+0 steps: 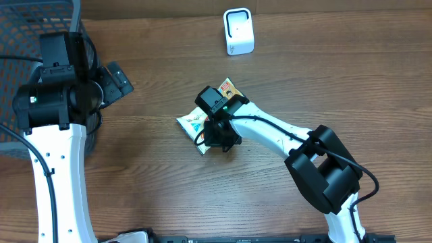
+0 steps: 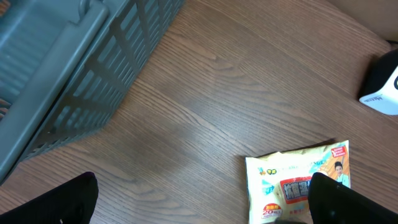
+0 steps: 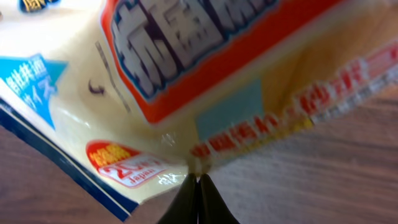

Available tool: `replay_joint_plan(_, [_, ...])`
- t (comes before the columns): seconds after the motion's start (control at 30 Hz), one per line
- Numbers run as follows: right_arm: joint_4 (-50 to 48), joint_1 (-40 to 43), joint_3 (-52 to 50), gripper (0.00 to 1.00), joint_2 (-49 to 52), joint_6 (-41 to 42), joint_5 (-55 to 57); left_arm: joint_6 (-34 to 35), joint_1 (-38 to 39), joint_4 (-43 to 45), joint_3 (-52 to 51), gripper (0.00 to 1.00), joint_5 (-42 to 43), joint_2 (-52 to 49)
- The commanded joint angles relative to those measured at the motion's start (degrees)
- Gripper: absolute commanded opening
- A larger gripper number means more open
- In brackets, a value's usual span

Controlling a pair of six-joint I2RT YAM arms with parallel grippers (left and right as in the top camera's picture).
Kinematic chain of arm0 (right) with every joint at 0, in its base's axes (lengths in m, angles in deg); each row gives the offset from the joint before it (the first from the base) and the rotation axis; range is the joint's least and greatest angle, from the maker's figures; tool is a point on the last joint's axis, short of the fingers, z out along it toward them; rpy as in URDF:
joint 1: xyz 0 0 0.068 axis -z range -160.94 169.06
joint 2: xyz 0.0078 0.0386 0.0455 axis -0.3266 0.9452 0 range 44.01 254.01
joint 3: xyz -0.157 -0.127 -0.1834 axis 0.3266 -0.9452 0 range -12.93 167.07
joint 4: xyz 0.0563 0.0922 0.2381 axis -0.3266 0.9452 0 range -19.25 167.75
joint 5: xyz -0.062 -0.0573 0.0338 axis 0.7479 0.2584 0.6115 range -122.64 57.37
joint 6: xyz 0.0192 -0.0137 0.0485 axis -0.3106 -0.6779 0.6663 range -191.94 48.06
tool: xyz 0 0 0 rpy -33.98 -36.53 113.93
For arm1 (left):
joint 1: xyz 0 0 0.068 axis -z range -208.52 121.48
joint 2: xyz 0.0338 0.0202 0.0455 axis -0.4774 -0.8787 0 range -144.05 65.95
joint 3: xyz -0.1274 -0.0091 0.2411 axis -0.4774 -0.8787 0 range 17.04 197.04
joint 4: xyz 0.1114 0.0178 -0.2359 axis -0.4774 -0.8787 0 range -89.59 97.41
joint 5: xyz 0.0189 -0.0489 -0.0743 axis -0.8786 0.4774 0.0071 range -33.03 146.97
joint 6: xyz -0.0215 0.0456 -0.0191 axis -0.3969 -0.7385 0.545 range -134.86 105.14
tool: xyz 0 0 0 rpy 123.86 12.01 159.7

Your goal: Scan the item barcode

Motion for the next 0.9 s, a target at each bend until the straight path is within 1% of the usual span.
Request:
replay_joint_plan(0.0, [2.8, 0.2, 6.0, 0.04, -3.9, -2.1, -0.2, 0.6, 0.0, 0.0, 0.5, 1.00, -0.7, -0.1])
replay_joint_plan(0.07, [2.8, 0.5, 7.9, 0.04, -5.6, -2.7, 0.1, 0.6, 0.0, 0.0, 0.5, 1.00, -0.7, -0.1])
replay_joint_plan(0.13, [0.6, 0.8, 9.2, 0.04, -6.8, -2.7, 2.7, 0.6, 0.0, 0.0, 0.5, 1.00, -0.7, -0.1])
replay_joint_plan(0.3, [-2.1, 0.9, 8.9, 0.04, -5.6, -2.6, 5.6, 0.6, 0.0, 0.0, 0.5, 1.00, -0.7, -0.1])
replay_joint_plan(0.63, [-2.0, -0.9, 6.5, 0.04, 3.6, 0.0, 4.8, 0.6, 0.0, 0.0, 0.5, 1.00, -0.7, -0.1])
replay_joint_plan(0.87, [-0.5, -1.1, 6.4, 0.04, 4.9, -0.1, 0.2, 0.6, 0.0, 0.0, 0.5, 1.00, -0.7, -0.1])
